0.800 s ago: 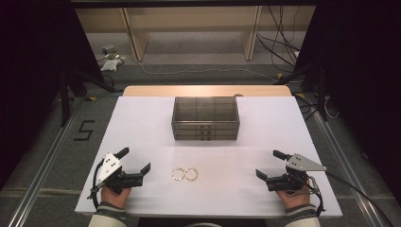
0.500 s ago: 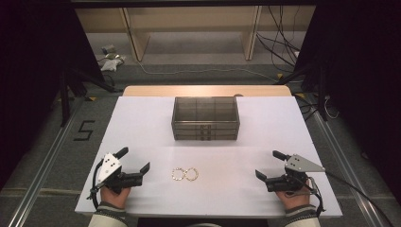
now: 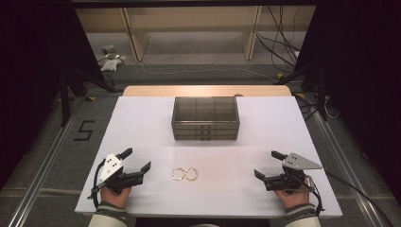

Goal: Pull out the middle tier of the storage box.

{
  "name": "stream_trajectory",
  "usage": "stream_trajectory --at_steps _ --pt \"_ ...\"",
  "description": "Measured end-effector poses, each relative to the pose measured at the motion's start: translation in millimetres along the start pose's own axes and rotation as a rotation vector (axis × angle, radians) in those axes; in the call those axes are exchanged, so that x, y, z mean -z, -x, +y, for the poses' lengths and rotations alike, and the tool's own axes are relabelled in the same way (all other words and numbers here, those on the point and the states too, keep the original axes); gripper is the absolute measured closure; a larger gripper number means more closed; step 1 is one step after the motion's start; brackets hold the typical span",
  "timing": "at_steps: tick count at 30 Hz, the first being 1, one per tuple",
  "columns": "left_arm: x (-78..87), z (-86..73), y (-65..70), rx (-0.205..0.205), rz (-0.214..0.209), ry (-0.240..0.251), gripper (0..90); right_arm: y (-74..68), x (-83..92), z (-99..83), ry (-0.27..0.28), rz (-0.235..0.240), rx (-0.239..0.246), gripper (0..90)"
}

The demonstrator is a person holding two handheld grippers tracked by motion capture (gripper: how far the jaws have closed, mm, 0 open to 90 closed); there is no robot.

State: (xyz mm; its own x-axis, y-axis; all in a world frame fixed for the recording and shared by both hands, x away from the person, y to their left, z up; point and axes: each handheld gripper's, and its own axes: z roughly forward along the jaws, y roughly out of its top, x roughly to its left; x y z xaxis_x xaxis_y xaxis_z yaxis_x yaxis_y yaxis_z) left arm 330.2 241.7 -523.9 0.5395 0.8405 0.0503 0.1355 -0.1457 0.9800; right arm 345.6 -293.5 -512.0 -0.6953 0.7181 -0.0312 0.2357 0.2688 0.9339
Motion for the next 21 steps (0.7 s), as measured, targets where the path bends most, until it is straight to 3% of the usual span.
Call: stream_trajectory --at_steps 9,15,21 --pt "-0.4 -0.1 0.3 -0.009 0.002 -0.007 12.8 -4.7 -4.9 6.4 -0.027 0.004 -0.010 0.8" --pt "-0.7 0.1 -0.4 -0.003 -0.001 -0.002 12.9 -12.0 -13.2 21.9 -0.043 0.008 -0.009 0.8" --pt "-1.1 0.3 -0.6 -0.008 -0.003 -0.003 13.0 -20.1 -22.8 44.1 -0.035 0.054 0.016 0.8"
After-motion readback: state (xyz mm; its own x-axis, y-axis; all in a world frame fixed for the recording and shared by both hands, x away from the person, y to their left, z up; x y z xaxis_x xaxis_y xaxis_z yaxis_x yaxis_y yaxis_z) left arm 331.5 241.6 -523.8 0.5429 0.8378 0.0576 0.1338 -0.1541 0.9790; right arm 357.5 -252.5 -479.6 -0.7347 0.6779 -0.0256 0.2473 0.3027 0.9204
